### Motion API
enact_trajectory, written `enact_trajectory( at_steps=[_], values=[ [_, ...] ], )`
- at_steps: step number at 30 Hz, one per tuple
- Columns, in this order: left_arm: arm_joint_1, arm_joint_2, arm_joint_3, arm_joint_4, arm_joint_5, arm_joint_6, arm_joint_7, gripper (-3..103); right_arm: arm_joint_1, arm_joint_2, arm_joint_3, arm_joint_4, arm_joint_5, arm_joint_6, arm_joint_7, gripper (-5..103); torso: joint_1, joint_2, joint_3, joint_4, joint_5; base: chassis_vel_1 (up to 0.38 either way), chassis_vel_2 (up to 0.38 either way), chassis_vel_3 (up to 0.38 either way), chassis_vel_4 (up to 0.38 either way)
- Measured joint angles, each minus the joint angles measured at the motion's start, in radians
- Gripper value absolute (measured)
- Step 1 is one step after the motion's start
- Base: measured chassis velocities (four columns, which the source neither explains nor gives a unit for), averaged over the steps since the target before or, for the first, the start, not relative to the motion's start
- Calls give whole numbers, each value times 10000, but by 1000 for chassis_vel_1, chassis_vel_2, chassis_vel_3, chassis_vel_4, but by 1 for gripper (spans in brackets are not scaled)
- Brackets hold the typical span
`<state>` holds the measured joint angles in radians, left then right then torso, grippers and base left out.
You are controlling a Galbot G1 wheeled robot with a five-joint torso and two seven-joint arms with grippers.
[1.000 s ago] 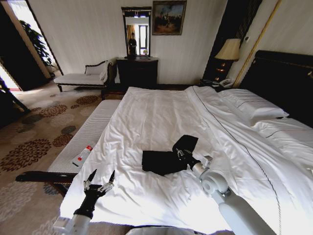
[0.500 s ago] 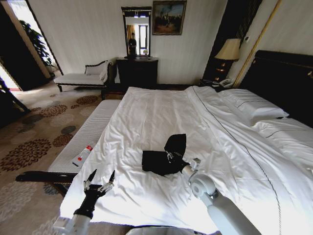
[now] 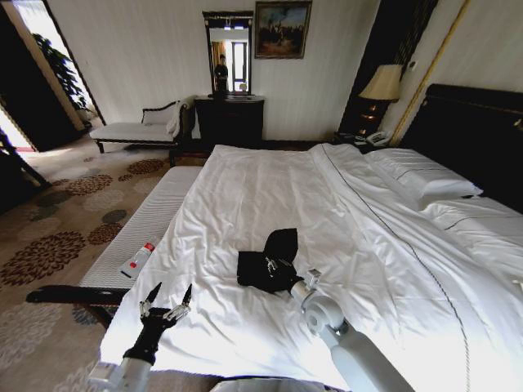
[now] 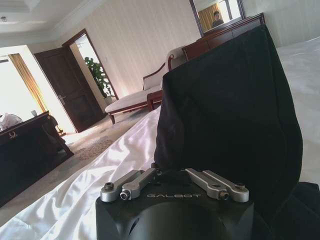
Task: Fold the clothes on the bed.
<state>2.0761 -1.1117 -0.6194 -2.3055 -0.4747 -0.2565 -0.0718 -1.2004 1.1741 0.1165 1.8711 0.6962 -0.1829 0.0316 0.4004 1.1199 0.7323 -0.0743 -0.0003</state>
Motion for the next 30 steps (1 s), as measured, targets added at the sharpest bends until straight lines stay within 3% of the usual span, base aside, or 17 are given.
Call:
enact_trajectory(
  at_steps=[11,25,30],
  values=[
    [0,0,0,0,0,0,0,100,238,437,-216,-652,67,115,-152,7,-1,0,0,0,1,0,0,0,0],
    [0,0,0,0,0,0,0,100,798,810,-697,-1690,-522,636,-381,7,0,0,0,1,1,0,0,0,0],
    [-1,0,0,0,0,0,0,100,690,824,-897,-1965,-1131,901,-756,7,-1,0,0,0,2,0,0,0,0]
  ],
)
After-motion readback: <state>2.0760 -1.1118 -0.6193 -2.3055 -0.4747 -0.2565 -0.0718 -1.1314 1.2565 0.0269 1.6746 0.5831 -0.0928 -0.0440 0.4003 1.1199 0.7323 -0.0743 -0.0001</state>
